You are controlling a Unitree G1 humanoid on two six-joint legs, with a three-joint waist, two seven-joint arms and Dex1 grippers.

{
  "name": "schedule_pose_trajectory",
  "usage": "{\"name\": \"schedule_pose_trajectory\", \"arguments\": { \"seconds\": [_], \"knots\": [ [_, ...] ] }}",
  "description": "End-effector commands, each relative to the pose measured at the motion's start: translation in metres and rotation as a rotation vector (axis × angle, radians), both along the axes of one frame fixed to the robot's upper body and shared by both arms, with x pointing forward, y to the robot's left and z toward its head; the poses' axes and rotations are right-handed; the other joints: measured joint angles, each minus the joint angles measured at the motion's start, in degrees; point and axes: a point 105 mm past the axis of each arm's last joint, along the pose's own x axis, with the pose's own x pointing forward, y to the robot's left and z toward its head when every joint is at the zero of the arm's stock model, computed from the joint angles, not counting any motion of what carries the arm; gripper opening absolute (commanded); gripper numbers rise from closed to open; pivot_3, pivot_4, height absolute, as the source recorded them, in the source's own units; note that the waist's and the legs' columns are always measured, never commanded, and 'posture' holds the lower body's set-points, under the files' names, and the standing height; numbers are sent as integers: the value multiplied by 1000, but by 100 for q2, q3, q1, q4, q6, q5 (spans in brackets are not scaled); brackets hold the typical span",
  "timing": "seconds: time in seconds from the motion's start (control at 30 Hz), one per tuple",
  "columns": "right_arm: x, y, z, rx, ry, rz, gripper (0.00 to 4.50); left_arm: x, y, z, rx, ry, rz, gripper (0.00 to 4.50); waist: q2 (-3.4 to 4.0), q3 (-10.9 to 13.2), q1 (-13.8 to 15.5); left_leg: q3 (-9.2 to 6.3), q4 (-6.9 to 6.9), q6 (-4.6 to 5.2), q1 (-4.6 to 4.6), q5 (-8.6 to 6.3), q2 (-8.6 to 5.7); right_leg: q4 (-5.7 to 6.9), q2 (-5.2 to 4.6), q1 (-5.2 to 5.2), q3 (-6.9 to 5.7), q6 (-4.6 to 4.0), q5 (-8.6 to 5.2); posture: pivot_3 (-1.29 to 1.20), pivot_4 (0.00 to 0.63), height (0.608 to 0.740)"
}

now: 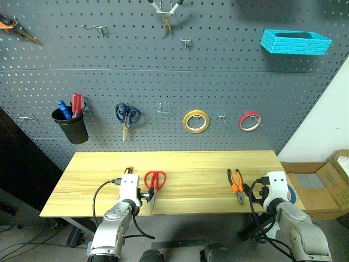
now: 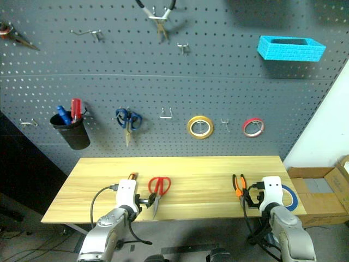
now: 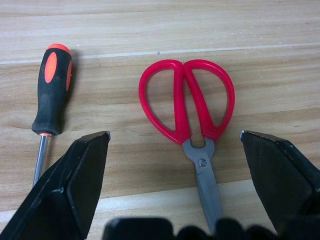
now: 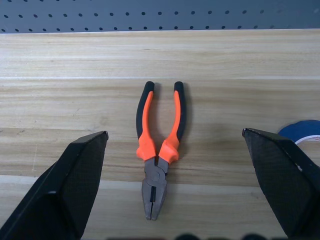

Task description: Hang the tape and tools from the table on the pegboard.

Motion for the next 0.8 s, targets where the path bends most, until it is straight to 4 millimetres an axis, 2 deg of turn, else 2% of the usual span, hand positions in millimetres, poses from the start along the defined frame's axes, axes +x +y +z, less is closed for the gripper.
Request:
{"name": "schedule_pose_trajectory", "arguments": {
  "seconds": [0.03, 0.8],
  "knots": [
    [8, 0, 18, -12, -67, 12, 4500, 7, 2, 12, 28, -56, -23, 4483, 0, 0, 0, 0, 0, 0, 0, 0, 0, 0, 0, 0, 0, 0, 0, 123, 0, 740],
    [9, 2, 15, -14, -59, 36, 4500, 4, 8, 14, 10, -58, 0, 4483, 0, 0, 5, 0, 0, 0, 0, 0, 0, 0, 0, 0, 1, 0, 0, 149, 0, 740]
  ]
}}
